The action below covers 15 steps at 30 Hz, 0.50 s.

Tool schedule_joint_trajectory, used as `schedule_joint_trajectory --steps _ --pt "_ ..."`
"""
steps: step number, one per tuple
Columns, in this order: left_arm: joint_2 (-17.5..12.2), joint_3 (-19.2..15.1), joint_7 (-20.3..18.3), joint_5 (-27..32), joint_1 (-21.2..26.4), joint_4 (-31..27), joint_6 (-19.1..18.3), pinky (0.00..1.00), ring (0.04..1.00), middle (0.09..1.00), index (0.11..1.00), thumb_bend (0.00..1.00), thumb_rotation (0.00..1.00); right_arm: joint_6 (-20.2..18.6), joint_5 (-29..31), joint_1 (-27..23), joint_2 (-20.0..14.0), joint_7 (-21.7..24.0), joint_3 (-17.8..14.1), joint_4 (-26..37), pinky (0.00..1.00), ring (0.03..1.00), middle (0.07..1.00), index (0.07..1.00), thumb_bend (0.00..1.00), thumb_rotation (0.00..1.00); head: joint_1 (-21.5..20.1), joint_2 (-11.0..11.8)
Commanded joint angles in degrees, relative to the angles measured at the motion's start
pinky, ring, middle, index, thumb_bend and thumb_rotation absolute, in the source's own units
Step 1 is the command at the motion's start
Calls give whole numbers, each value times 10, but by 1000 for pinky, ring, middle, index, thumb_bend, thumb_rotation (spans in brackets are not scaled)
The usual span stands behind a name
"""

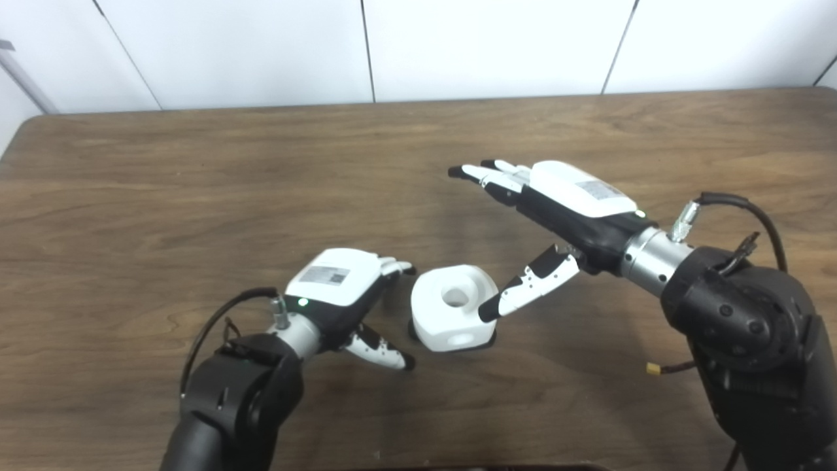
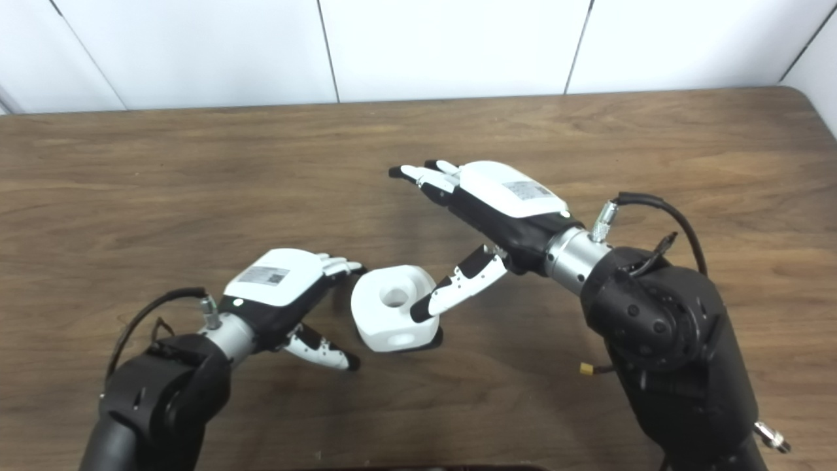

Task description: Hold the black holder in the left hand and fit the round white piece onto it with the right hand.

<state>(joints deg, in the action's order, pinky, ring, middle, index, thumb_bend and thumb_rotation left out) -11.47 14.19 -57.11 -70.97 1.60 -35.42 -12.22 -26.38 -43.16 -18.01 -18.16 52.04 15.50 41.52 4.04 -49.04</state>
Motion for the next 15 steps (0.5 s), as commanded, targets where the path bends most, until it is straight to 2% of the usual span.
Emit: schedule_joint_trajectory --steps 1,12,15 --pt "-29 -24 -34 -14 -14 12 -11 839 934 924 902 873 339 5 4 -18 2 -17 -3 6 1000 1000 955 977 1000 445 1 0" --pt "-37 -84 -30 7 -21 -4 -26 855 929 912 907 872 337 5 9 -14 0 -22 -6 4 1000 1000 954 977 1000 442 4 5" --pt "-43 -110 -5 38 -33 -11 -24 827 914 900 898 880 334 3 11 -15 -2 -22 -8 3 1000 1000 959 980 1000 452 3 8"
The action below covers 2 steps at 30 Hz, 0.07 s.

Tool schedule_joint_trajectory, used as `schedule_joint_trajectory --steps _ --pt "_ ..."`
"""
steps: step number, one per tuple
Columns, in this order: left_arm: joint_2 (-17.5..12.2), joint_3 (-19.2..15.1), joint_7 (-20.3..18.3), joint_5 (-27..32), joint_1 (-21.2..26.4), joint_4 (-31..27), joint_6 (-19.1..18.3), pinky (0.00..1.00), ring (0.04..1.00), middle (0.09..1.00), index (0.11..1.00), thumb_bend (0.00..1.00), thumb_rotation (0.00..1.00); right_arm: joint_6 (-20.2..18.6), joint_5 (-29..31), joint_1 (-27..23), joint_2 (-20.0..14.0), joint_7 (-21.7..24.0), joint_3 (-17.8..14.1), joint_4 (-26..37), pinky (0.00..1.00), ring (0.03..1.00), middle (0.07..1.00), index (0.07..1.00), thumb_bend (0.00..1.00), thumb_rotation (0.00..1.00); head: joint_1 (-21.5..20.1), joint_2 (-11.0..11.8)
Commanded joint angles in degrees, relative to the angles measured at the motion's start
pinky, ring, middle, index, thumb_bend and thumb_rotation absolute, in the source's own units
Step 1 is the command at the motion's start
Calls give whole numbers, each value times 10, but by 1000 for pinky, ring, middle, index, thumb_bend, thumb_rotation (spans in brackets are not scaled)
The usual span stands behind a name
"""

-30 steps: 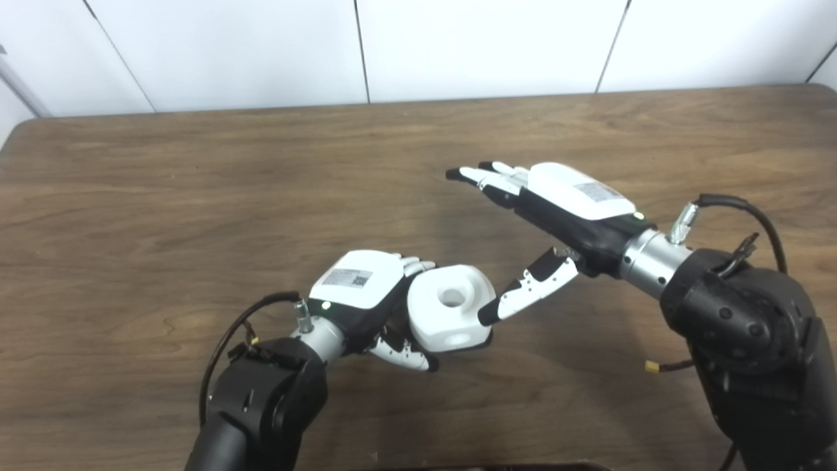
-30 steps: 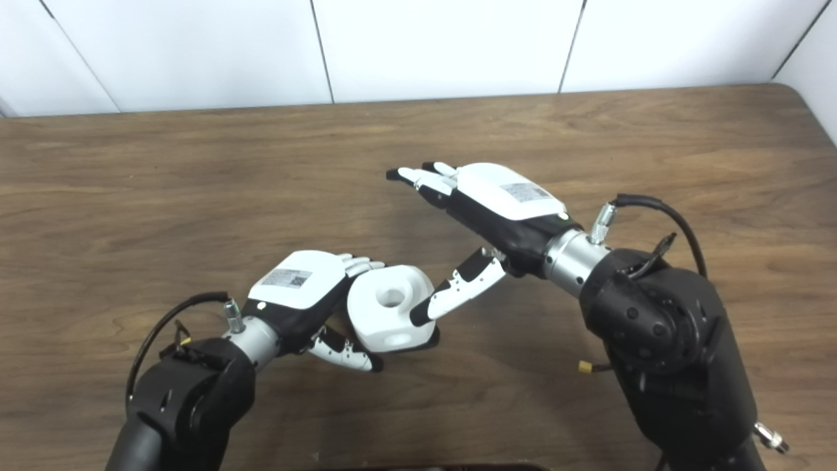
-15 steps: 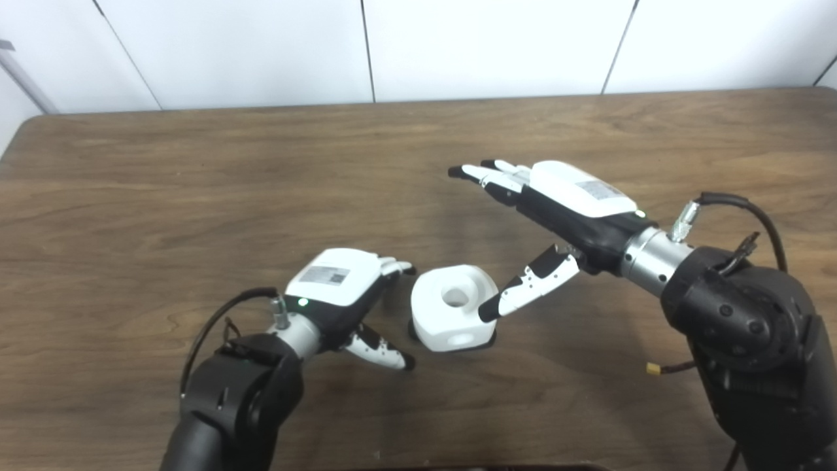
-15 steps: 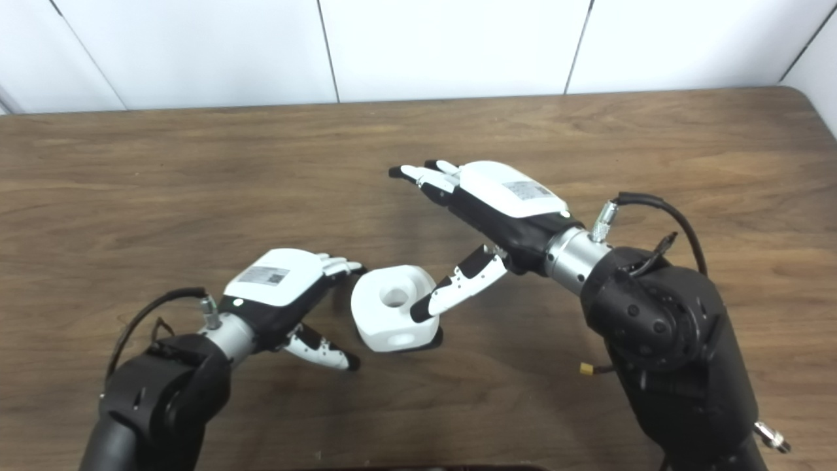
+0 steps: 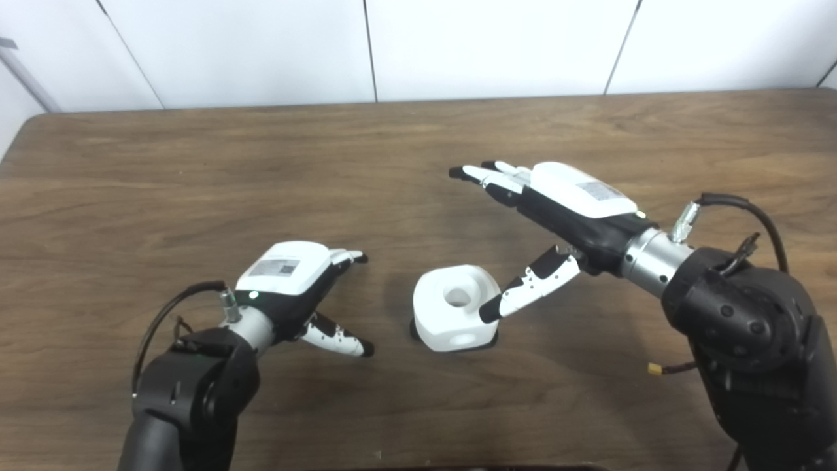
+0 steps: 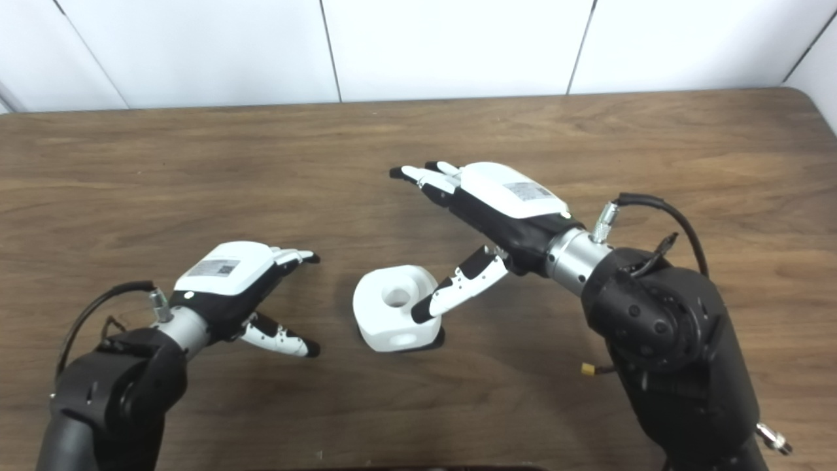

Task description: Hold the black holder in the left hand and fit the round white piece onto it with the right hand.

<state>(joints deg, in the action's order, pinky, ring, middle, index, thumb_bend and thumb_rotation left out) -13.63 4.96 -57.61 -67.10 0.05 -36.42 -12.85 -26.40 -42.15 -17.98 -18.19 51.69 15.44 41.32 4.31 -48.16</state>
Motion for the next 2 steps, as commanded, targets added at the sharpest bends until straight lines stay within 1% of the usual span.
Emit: schedule_joint_trajectory --steps 1,2 --pt "-19 -31 15 16 -23 -5 -20 822 911 898 896 882 332 2 3 -15 -3 -18 -9 5 1000 1000 961 981 1000 454 1 0" --pt "-15 -44 41 36 -30 -6 -19 807 901 893 888 891 318 2 5 -15 -4 -19 -11 4 1000 1000 964 981 1000 468 2 1"
